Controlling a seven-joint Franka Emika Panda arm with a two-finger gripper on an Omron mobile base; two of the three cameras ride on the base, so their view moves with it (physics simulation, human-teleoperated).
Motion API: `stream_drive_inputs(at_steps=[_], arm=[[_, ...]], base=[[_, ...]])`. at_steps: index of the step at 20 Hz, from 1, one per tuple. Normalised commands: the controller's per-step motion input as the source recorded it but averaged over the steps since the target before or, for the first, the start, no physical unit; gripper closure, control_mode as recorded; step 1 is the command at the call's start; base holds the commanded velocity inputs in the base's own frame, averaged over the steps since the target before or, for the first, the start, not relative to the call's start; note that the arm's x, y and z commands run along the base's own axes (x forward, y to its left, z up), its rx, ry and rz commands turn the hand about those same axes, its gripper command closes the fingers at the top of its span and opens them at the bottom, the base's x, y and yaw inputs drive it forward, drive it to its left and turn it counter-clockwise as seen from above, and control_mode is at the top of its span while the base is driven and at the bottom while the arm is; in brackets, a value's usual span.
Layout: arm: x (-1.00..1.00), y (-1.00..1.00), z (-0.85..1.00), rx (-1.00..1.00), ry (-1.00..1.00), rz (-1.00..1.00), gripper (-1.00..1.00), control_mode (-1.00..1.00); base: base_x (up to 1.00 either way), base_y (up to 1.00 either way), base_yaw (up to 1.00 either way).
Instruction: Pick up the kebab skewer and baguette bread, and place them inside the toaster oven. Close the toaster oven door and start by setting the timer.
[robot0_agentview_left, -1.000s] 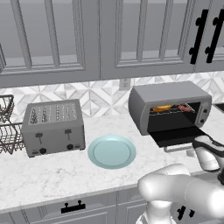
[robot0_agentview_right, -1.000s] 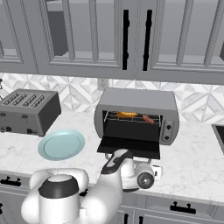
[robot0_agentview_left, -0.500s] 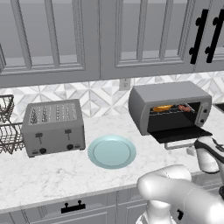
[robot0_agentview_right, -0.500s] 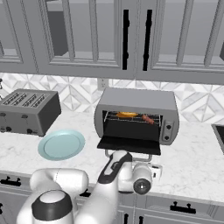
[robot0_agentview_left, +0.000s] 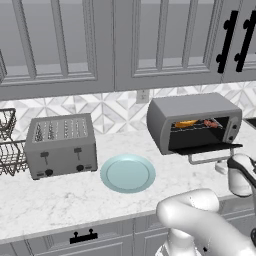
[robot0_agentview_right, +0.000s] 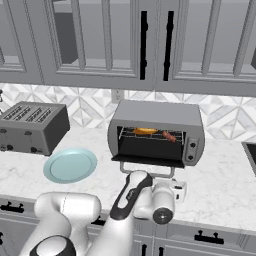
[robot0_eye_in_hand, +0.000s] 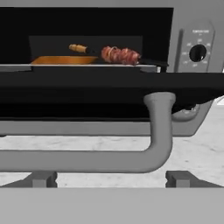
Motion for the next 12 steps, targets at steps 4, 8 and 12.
stream_drive_inputs(at_steps=[4,8,12], arm=[[0.34,0.29,0.50,0.00,-0.12,-0.02,-1.00,-1.00],[0.33,0.38,0.44,0.00,-0.10,-0.02,-1.00,-1.00],[0.40,0.42,0.39,0.00,-0.06,-0.02,-1.00,-1.00]], base=[[0.00,0.00,0.00],[0.00,0.00,0.00],[0.00,0.00,0.00]])
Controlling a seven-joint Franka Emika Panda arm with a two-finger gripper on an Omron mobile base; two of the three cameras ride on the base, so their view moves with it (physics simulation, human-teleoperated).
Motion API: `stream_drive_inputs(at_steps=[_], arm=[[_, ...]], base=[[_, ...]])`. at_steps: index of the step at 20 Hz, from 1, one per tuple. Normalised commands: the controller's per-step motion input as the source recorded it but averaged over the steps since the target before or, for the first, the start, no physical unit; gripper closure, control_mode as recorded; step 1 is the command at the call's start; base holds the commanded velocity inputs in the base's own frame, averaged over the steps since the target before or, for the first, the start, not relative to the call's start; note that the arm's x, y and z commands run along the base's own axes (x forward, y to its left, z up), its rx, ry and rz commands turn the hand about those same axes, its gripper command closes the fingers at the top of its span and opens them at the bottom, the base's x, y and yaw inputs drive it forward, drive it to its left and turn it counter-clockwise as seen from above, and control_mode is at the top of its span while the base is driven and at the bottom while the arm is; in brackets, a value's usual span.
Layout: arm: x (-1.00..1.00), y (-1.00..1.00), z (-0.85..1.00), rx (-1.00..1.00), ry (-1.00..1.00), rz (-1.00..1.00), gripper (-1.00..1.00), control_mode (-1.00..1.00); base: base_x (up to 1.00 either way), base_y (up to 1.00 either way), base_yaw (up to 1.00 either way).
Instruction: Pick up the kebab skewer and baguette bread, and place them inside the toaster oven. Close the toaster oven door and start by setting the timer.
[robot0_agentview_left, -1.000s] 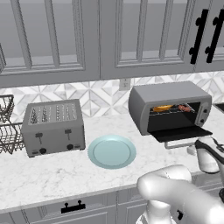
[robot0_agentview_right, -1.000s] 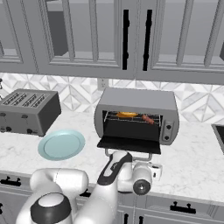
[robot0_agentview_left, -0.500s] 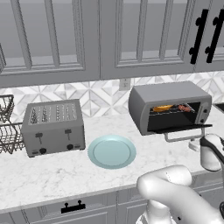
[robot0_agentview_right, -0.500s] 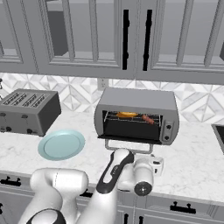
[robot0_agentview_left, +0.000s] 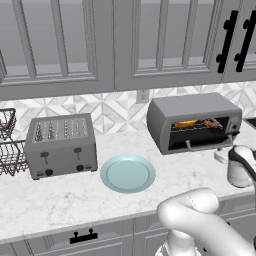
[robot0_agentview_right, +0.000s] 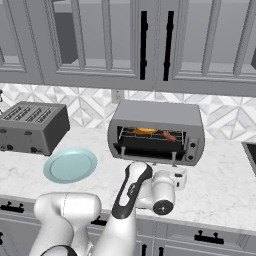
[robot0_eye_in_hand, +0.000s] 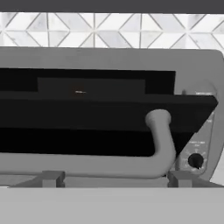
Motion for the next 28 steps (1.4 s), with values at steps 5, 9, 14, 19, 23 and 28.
stream_drive_inputs(at_steps=[5,9,14,19,23,28], arm=[[0.45,0.37,0.42,0.00,-0.04,-0.03,-1.00,-1.00],[0.41,0.26,0.32,0.00,0.00,-0.01,-1.00,-1.00],[0.36,0.21,0.29,0.00,0.00,0.00,-1.00,-1.00],[0.28,0.19,0.20,0.00,0.00,0.00,-1.00,-1.00],[0.25,0.21,0.12,0.00,0.00,0.00,-1.00,-1.00],[0.24,0.18,0.06,0.00,0.00,0.00,-1.00,-1.00]], base=[[0.00,0.00,0.00],[0.00,0.00,0.00],[0.00,0.00,0.00],[0.00,0.00,0.00],[0.00,0.00,0.00],[0.00,0.00,0.00]])
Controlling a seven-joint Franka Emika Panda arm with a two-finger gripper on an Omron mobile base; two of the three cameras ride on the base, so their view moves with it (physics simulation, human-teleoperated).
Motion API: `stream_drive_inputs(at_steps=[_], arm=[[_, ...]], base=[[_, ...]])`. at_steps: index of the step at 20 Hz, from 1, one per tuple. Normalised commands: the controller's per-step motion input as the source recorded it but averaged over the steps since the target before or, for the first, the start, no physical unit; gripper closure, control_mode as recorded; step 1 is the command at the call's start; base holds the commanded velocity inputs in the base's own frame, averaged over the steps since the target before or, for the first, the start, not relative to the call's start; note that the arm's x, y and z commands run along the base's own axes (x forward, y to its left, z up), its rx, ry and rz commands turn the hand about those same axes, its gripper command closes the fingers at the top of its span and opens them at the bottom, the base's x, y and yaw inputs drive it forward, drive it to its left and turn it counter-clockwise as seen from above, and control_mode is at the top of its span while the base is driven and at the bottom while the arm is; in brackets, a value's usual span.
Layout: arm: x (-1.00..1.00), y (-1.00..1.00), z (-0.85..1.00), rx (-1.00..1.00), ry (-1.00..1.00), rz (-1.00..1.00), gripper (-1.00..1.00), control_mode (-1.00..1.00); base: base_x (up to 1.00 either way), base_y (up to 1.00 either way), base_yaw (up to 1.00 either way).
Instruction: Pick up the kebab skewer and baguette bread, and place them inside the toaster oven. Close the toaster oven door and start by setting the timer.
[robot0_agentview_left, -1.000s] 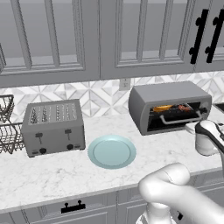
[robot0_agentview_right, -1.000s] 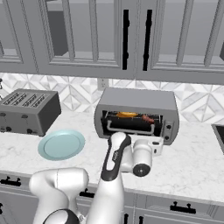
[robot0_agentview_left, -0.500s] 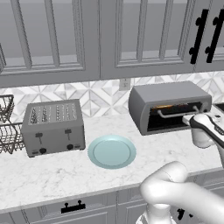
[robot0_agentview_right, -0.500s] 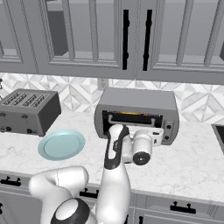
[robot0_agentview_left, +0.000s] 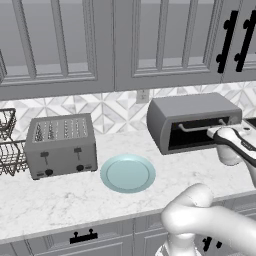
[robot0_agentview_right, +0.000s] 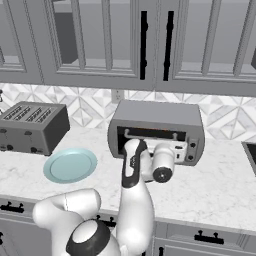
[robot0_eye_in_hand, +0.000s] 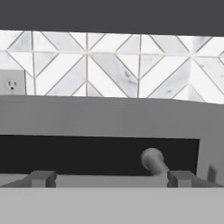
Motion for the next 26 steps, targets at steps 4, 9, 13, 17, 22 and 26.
stream_drive_inputs(at_steps=[4,9,13,17,22,26], arm=[[0.10,0.06,0.00,0.00,0.00,0.00,-1.00,-1.00],[-0.07,-0.14,0.00,0.00,0.00,0.00,-1.00,-1.00],[-0.21,-0.40,0.00,0.00,0.00,0.00,-1.00,-1.00],[-0.25,-0.54,0.00,0.00,0.00,0.00,-1.00,-1.00],[-0.16,-0.64,0.00,0.00,0.00,0.00,-1.00,-1.00],[-0.06,-0.62,-0.11,0.00,0.00,0.00,-1.00,-1.00]], base=[[0.00,0.00,0.00],[0.00,0.00,0.00],[0.00,0.00,0.00],[0.00,0.00,0.00],[0.00,0.00,0.00],[0.00,0.00,0.00]])
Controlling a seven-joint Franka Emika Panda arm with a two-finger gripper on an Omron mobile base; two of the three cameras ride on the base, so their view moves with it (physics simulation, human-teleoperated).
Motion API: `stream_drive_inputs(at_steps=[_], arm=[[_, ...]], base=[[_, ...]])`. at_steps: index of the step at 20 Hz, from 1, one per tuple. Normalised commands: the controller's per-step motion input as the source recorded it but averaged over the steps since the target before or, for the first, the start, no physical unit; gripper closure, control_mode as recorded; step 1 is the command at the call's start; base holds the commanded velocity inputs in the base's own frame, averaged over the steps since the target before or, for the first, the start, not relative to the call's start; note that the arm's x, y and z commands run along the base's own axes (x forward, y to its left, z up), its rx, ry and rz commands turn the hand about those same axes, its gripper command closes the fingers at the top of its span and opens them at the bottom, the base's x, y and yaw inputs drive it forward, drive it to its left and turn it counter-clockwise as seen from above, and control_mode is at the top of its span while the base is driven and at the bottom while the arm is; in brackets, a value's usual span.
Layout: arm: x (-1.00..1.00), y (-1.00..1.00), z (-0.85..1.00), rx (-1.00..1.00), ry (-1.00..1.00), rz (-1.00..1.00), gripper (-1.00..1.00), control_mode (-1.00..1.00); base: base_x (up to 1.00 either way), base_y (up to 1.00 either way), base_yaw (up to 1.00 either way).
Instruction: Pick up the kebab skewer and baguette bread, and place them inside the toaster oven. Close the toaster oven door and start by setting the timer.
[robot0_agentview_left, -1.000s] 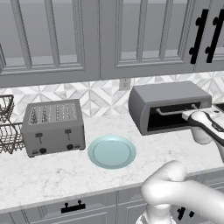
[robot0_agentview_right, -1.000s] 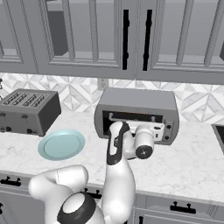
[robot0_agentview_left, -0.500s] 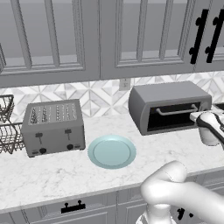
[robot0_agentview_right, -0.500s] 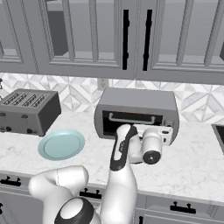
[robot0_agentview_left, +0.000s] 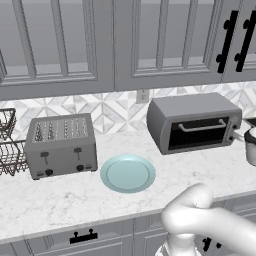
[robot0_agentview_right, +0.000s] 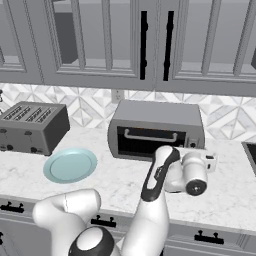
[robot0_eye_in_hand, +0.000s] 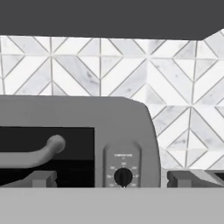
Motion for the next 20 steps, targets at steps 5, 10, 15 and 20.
stream_drive_inputs(at_steps=[5,10,15,20], arm=[[-0.02,-0.37,-0.10,0.00,0.00,0.00,-1.00,-1.00],[0.00,-0.09,-0.10,0.00,0.01,0.00,-1.00,-1.00],[0.00,0.00,-0.27,0.00,0.01,0.00,-1.00,-1.00],[0.02,0.12,-0.44,0.00,0.00,0.00,-1.00,-1.00]], base=[[0.00,0.00,0.00],[0.00,0.00,0.00],[0.00,0.00,0.00],[0.00,0.00,0.00]])
